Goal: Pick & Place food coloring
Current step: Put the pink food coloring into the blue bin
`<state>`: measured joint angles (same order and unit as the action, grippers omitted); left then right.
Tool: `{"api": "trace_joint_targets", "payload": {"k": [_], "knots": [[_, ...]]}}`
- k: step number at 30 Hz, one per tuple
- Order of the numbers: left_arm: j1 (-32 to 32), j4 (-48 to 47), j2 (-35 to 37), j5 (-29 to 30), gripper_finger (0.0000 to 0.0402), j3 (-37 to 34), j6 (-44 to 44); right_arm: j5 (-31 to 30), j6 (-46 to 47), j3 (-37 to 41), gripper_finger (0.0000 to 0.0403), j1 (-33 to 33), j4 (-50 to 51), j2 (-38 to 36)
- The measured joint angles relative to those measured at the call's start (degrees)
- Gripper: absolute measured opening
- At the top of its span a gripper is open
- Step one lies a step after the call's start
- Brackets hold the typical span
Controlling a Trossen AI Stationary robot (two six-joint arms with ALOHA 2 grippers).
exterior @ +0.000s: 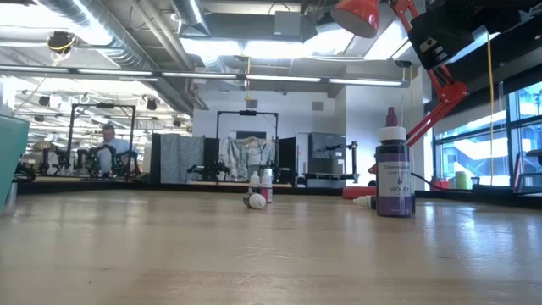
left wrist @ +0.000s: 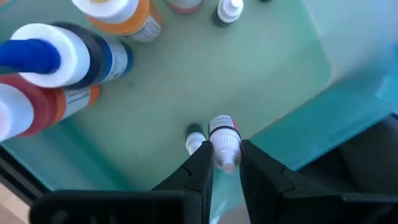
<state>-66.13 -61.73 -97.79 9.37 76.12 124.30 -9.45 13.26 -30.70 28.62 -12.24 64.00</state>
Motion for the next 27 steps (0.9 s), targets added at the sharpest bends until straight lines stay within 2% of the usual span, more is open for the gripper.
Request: {"api": "trace_joint_targets", "payload": {"k": [12, 18, 27], "knots": [[1.47, 0.55, -5.41, -0.05, 0.0061, 0.00, -0.50, -0.02, 0.04, 0.00, 0.0157, -0.01, -0.14, -0.01], [1.78, 0.99, -7.45, -2.56, 0.0061, 0.00, 0.07, -0.02, 0.07, 0.00, 0.0157, -0.01, -0.27, -0.01], [1.84, 2.51, -8.56, -3.04, 0.0061, 0.00, -0.51, -0.02, 0.15, 0.00, 0.0157, -0.01, -0.25, 0.00]]}}
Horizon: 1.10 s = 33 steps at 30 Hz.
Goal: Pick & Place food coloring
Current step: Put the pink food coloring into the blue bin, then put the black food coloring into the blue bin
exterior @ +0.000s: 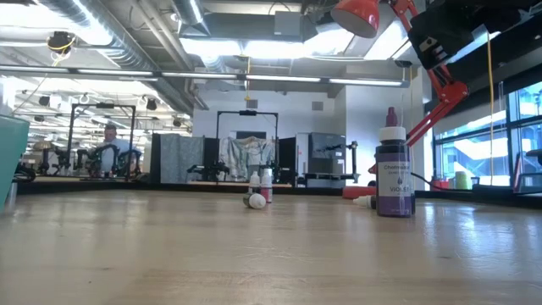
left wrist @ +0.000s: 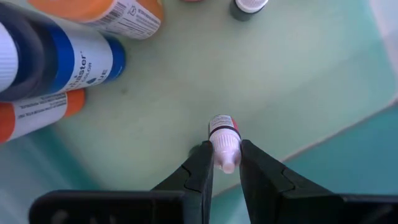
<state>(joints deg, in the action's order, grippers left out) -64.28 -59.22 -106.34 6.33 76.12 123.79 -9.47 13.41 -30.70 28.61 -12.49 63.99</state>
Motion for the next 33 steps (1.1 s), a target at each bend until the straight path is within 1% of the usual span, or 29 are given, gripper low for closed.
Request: {"api": "trace_joint_targets", "payload": {"k": [15, 26, 33], "knots": [[-0.01, 0.11, 0.00, 0.00, 0.0062, 0.00, -3.48, 0.00, 0.02, 0.00, 0.0157, 0.01, 0.02, 0.01], [-0.01, 0.09, 0.02, 0.00, 0.0098, 0.00, -3.53, 0.00, 0.00, 0.00, 0.0157, 0.01, 0.04, -0.01], [-0.01, 0.09, 0.02, -0.26, 0.0103, 0.00, -3.53, 0.00, -0.04, 0.00, 0.0157, 0.01, 0.04, 0.01]]}}
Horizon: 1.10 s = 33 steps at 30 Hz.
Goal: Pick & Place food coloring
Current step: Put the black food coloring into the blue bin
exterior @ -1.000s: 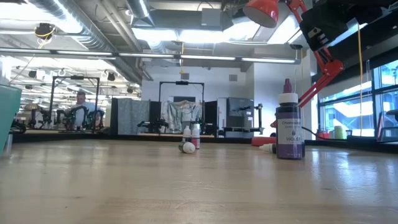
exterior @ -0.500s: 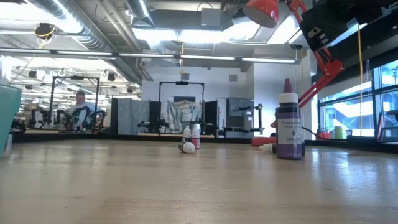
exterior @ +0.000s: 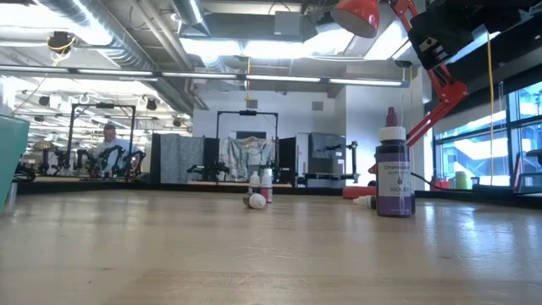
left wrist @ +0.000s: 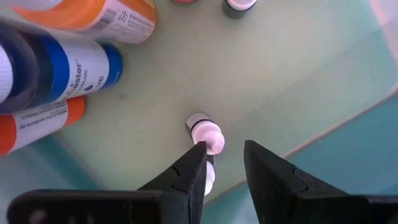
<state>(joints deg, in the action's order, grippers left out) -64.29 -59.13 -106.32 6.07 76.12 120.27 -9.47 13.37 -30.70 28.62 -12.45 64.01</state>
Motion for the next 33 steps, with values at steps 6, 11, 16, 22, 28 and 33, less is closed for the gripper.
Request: {"api": "trace_joint_targets", "payload": {"k": [6, 11, 16, 22, 28, 33], "knots": [[0.00, 0.00, 0.00, -4.22, 0.0104, 0.00, 0.06, 0.00, -0.07, -0.01, 0.0157, -0.01, 0.00, -0.01], [0.00, 0.00, 0.07, -4.28, 0.0106, 0.00, 0.04, 0.00, -0.09, 0.00, 0.0157, 0.00, 0.00, -0.01], [0.00, -0.06, 1.76, -4.29, 0.0104, 0.00, 0.39, 0.02, -0.11, 0.00, 0.0157, 0.00, 0.00, -0.01], [0.01, -2.17, 5.36, -0.22, 0.0104, 0.00, 0.45, 0.01, -0.11, 0.00, 0.0157, -0.01, 0.00, -0.01], [2.71, -6.14, 10.24, 12.94, 0.0106, 0.00, -6.14, 0.02, -0.33, 0.00, 0.0157, 0.00, 0.00, 0.00], [9.07, -5.55, 15.16, 20.41, 0.0103, 0.00, -20.97, -0.02, -0.67, 0.00, 0.0157, -0.01, -0.10, -0.02]]}}
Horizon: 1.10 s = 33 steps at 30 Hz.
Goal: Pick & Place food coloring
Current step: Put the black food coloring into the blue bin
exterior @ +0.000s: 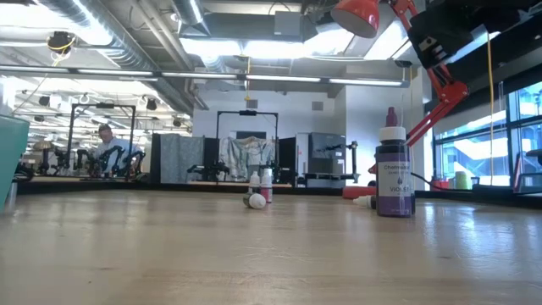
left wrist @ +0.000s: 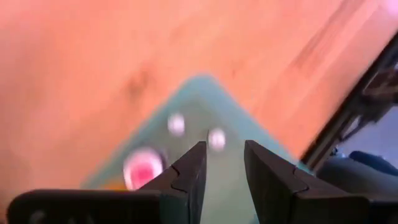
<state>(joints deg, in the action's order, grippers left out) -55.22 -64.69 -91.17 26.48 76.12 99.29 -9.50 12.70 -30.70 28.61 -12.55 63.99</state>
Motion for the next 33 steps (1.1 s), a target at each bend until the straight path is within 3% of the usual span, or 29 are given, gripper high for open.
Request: {"api": "trace_joint_targets", "payload": {"k": [5, 10, 17, 24, 28, 33], "knots": [[11.82, 0.33, 3.19, -1.73, 0.0102, 0.00, -19.48, -1.58, -1.09, -0.01, 0.0157, 0.00, -0.08, 0.02], [26.71, 1.52, 3.73, -7.21, 0.0104, 0.00, -41.10, -2.03, -1.16, -0.01, 0.0157, 0.00, -0.07, 0.02], [46.48, 9.82, 1.68, -11.94, 0.0106, 0.00, -64.24, -2.01, -1.17, -0.02, 0.0157, -0.01, -0.01, 0.01], [58.25, 21.17, -4.54, -17.88, 0.0103, 0.00, -73.83, -2.00, -0.94, -0.02, 0.0157, 0.00, 0.89, 0.01], [61.95, 23.74, -9.67, -21.35, 0.0106, 0.00, -75.73, -1.99, -0.91, -0.02, 0.0157, -0.01, 1.11, 0.00], [64.66, 24.19, -15.33, -21.38, 0.0105, 0.00, -77.24, -1.97, -0.01, -0.02, 0.0157, 0.00, 1.27, 0.01]]}}
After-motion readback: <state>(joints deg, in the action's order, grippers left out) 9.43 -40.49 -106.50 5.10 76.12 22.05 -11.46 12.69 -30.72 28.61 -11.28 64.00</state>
